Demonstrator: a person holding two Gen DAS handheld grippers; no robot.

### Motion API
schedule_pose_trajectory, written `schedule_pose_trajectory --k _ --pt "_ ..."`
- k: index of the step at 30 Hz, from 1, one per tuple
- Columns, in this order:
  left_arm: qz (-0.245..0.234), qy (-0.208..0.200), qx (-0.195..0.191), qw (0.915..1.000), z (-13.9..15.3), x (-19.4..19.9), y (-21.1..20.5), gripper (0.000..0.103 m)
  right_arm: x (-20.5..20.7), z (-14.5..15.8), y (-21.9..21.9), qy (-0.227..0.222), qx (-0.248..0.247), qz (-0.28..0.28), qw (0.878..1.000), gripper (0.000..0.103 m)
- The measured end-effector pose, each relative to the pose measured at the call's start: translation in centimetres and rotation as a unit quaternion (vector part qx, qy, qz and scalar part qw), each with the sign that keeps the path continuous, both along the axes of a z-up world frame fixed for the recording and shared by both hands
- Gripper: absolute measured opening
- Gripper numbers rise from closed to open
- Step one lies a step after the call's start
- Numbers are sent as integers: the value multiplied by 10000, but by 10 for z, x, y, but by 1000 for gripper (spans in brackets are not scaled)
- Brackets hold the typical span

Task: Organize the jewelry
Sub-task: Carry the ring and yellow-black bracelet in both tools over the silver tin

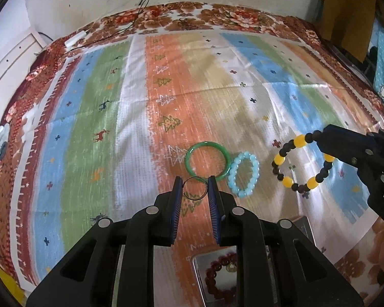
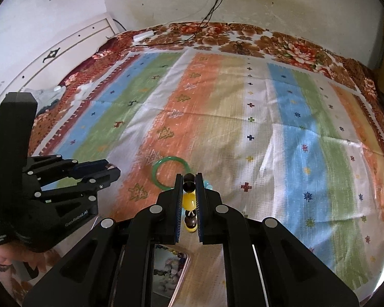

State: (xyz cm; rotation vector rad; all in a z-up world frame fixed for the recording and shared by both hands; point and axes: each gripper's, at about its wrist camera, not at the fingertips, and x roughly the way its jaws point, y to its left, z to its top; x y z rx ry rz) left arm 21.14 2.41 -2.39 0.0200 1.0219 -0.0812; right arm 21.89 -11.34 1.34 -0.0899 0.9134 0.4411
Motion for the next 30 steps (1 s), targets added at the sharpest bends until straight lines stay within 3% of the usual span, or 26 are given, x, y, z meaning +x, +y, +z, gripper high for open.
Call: schedule_pose_trajectory --k 18,26,30 --pt "51 -285 -594 9978 15 -40 0 20 -45 17 -2 -131 332 295 9989 10" --pt "80 -291 -470 9984 10 -55 -2 20 -59 17 -2 -175 282 360 9988 10" --pt "73 -442 -194 9988 11 -66 -7 20 -70 18 -3 -159 312 435 9984 10"
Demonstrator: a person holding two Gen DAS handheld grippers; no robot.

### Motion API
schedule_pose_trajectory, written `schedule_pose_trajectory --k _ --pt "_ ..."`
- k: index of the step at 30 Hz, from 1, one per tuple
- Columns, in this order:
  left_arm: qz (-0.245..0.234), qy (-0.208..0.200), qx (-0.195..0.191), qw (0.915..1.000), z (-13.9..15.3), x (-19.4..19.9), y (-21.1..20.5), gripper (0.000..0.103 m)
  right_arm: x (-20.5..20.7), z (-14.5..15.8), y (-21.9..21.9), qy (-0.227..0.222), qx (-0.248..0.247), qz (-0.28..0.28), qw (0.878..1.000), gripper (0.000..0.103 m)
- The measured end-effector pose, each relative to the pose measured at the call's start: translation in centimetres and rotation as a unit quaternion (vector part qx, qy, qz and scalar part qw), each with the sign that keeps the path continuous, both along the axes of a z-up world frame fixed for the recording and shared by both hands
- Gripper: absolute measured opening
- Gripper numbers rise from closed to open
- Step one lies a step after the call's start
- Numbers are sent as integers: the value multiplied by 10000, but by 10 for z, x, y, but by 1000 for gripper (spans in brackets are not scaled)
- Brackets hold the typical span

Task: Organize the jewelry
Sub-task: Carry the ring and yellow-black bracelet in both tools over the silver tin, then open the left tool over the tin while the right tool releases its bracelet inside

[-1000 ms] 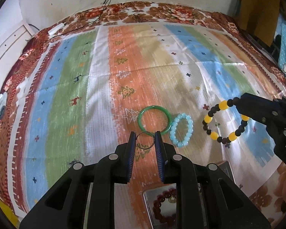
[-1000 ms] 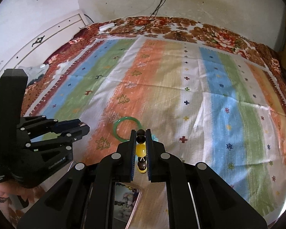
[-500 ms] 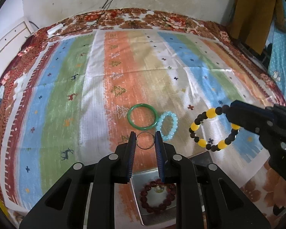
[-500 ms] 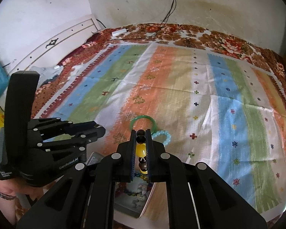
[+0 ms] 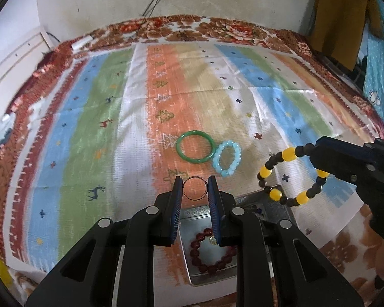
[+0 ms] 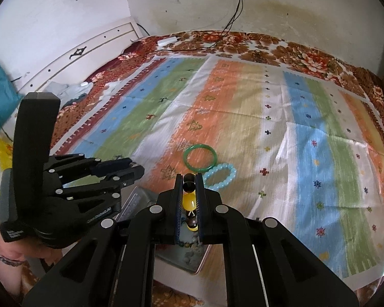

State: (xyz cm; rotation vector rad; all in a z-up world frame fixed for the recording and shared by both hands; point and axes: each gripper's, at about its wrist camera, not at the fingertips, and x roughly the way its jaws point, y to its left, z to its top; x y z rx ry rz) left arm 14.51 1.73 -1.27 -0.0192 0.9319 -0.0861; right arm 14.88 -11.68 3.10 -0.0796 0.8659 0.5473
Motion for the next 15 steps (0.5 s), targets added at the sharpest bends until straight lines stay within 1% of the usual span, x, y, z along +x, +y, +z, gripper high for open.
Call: schedule_pose_trajectory --k 8,12,15 --pt "-96 -132 -8 9999 3 -16 -5 20 -22 -5 0 39 -49 151 9999 10" --pt "-211 -61 -156 9996 -1 -23 -7 20 -27 -12 -1 206 19 261 9994 10" --pt "-236 1 -292 9993 -3 -28 -7 20 -29 -12 0 240 86 290 9993 10"
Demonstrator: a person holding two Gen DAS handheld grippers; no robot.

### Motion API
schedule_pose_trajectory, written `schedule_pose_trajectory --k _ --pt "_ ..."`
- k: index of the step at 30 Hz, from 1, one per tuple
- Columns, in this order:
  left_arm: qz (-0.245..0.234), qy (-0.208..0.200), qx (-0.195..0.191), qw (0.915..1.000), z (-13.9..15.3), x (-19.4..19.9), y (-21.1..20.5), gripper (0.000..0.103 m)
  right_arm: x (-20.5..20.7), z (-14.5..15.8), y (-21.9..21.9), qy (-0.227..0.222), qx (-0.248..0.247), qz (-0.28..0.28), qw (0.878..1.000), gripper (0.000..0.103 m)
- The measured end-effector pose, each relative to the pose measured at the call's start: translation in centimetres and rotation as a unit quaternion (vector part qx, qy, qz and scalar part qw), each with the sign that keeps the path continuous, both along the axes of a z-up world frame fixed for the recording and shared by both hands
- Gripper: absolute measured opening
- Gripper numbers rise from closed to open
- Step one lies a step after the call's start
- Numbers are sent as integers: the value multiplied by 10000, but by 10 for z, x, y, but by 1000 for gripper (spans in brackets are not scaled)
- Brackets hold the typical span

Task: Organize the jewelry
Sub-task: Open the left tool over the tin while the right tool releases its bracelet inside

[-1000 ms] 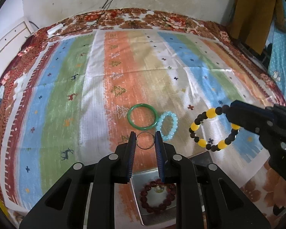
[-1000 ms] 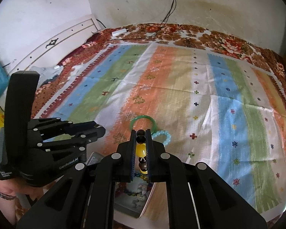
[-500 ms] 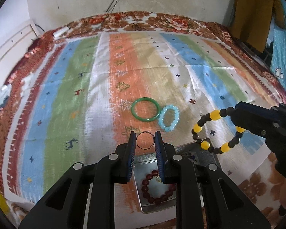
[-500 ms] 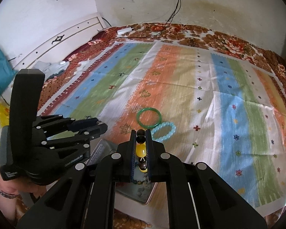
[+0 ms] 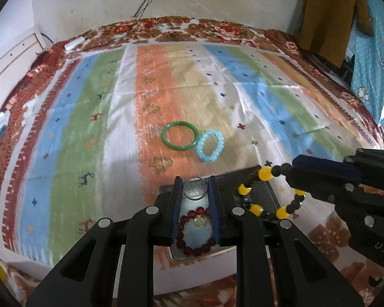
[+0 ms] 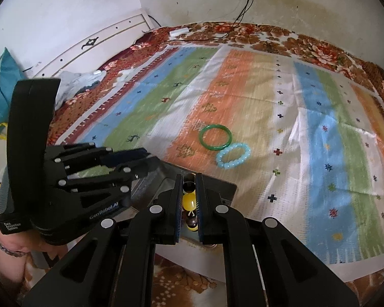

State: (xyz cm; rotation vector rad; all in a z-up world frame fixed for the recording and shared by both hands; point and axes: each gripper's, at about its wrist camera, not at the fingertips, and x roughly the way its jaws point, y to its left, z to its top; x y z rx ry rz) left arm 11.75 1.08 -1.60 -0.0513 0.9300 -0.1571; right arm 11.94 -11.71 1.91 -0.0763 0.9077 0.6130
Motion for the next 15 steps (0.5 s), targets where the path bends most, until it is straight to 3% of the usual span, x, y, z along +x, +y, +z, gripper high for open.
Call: schedule_pose_trajectory --k 4,5,7,9,15 --pt "-65 73 1 10000 -4 -3 -3 20 1 -3 -2 151 126 9 9998 10" --pt "-70 84 8 9999 -4 -3 -3 25 3 -5 -3 245 167 3 9996 11" --pt "-83 38 30 10000 -3 -3 -3 33 7 -8 -7 365 212 -79 9991 21" --pt "-34 24 -6 10000 -3 -3 -1 34 7 -9 -10 312 192 -120 9993 40" --pt "171 -5 166 9997 -4 0 7 46 11 -9 -15 138 32 -346 9993 46"
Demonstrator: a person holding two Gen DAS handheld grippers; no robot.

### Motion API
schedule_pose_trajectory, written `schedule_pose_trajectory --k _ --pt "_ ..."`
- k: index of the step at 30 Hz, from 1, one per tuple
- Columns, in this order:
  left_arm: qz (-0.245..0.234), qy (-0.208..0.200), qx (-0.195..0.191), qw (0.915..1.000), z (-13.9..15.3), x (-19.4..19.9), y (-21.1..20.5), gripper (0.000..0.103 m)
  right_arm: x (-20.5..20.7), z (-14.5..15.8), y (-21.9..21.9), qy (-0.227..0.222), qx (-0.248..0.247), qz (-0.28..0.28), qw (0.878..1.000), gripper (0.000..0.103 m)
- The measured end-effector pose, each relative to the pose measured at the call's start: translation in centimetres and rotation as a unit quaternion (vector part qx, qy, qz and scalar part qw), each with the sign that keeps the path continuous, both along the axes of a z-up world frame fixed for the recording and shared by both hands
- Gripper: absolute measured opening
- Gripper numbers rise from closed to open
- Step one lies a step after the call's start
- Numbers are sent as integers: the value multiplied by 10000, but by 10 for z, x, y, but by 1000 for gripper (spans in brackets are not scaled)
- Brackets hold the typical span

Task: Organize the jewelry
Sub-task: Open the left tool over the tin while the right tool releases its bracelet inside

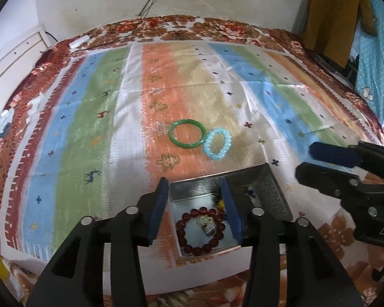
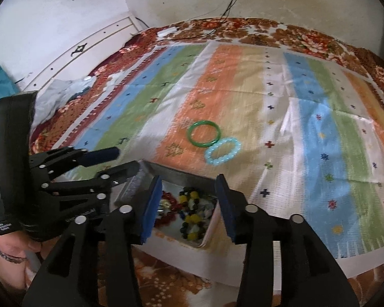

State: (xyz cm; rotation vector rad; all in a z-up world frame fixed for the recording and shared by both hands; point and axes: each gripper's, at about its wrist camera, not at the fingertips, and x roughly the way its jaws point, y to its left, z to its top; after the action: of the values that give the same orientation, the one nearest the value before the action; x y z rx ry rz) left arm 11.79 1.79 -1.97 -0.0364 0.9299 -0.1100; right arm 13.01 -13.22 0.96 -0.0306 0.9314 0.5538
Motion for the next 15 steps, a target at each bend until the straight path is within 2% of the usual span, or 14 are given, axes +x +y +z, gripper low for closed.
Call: schedule_pose_trajectory --k 5,10,15 --pt "136 -59 135 9998 3 1 5 52 6 -5 -5 -30 -114 -163 9998 49" --pt "89 -9 226 9997 2 2 5 53 10 -7 -6 -52 -235 -193 9995 49" --pt "72 -55 366 9993 2 5 3 64 16 -10 -8 -20 -233 -228 9995 50"
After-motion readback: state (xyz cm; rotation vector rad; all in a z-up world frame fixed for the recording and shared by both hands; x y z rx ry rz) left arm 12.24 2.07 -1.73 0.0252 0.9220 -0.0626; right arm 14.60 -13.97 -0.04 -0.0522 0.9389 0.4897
